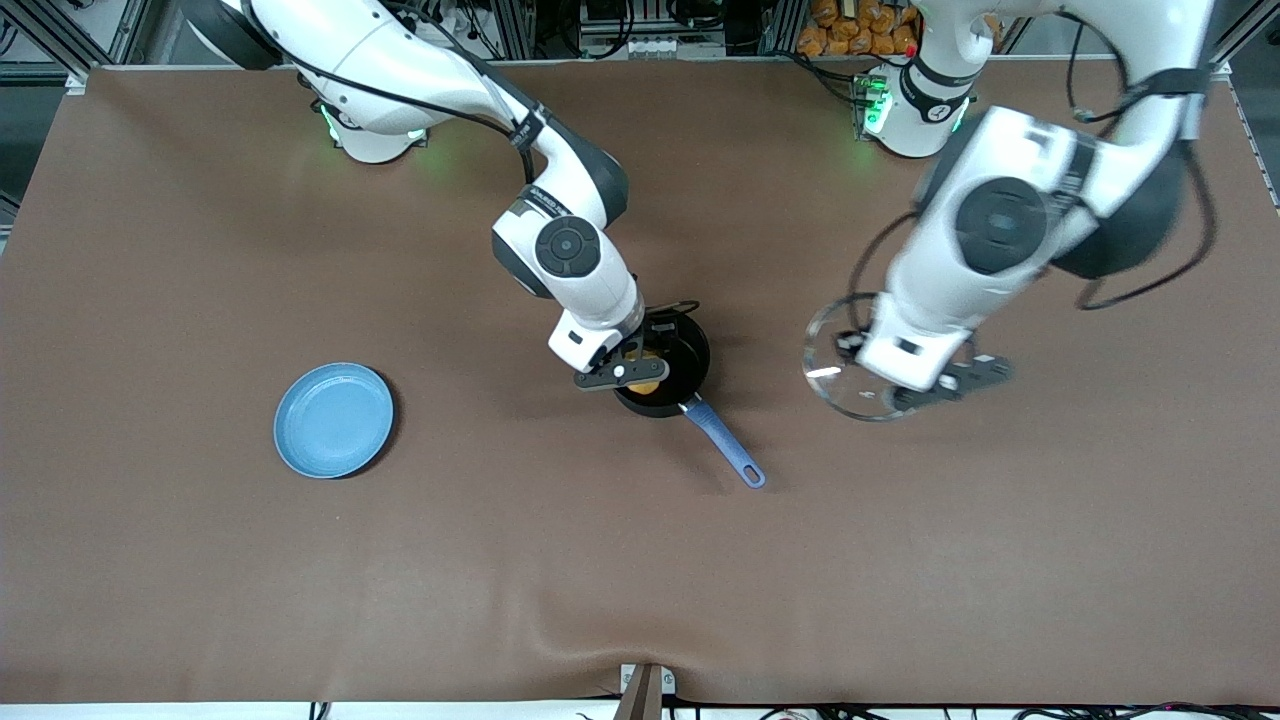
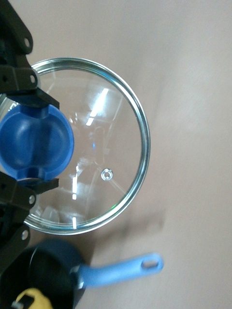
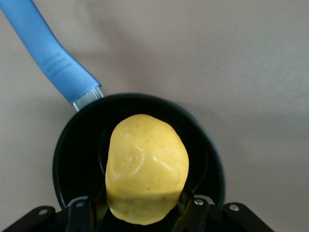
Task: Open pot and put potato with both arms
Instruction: 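Lower the potato into the pot while the left gripper sets the lid down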
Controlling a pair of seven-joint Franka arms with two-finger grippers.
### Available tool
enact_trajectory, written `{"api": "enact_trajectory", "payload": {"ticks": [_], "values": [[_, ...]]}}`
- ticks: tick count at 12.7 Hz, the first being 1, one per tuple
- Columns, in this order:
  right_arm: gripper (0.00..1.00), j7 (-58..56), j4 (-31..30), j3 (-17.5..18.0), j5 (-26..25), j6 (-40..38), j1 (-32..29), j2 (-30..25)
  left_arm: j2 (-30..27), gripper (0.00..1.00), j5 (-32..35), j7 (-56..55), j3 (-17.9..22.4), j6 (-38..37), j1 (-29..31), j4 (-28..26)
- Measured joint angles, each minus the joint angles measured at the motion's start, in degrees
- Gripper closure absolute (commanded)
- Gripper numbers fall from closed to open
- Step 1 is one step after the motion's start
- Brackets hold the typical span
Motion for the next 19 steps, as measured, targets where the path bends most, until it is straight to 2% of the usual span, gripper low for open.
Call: {"api": "enact_trajectory", "payload": {"ticks": [3,8,12,16,17,18,19], "values": [[1.00,-1.06,0.02,-0.01,-0.06,0.72,0.85,1.83,-0.85,1.00,-0.42,13.12,-0.47,5.94,7.90,-5.02],[1.00,-1.42,0.32,-0.02,-0.46,4.03,2.56,4.76,-2.66,1.00,-0.56,25.24,-1.06,23.26,16.08,-19.51],[1.00,-1.42,0.83,-0.06,-2.06,4.07,2.92,5.78,-2.51,1.00,-0.57,28.08,-1.07,39.63,17.70,-32.39],[1.00,-1.39,1.12,-0.25,-2.11,6.75,2.92,7.30,-0.44,1.00,-0.57,29.20,-1.07,44.85,17.89,-35.07],[1.00,-1.34,1.34,-0.25,-2.11,7.28,2.92,7.60,0.96,0.96,-0.57,29.58,-1.03,46.55,18.12,-35.12],[1.00,-1.15,1.66,-0.26,-2.11,7.50,2.92,7.80,2.46,0.83,-0.57,29.78,-0.97,47.79,18.37,-35.09],[1.00,-0.87,1.80,-0.25,-2.11,7.75,2.92,7.85,3.78,0.57,-0.57,29.88,-0.92,48.55,18.61,-34.95]]}}
